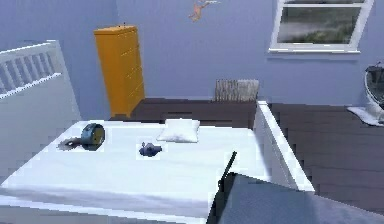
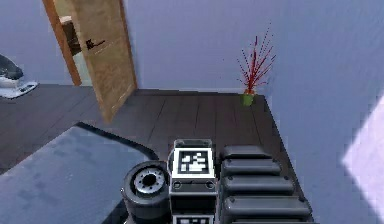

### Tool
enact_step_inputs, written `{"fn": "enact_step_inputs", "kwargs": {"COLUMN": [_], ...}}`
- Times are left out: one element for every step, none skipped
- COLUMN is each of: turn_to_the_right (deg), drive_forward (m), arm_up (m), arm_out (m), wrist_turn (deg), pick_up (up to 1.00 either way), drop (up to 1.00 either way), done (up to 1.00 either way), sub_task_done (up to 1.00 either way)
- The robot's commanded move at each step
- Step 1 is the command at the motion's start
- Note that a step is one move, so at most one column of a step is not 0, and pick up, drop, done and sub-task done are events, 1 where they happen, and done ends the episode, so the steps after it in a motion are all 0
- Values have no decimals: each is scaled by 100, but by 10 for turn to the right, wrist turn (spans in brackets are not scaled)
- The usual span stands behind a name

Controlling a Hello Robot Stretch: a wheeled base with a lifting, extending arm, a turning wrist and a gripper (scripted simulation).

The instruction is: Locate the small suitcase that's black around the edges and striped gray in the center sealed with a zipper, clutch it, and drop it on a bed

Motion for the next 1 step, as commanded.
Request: {"fn": "enact_step_inputs", "kwargs": {"turn_to_the_right": [0], "drive_forward": [20], "arm_up": [0], "arm_out": [0], "wrist_turn": [0], "pick_up": [0], "drop": [0], "done": [0], "sub_task_done": [0]}}
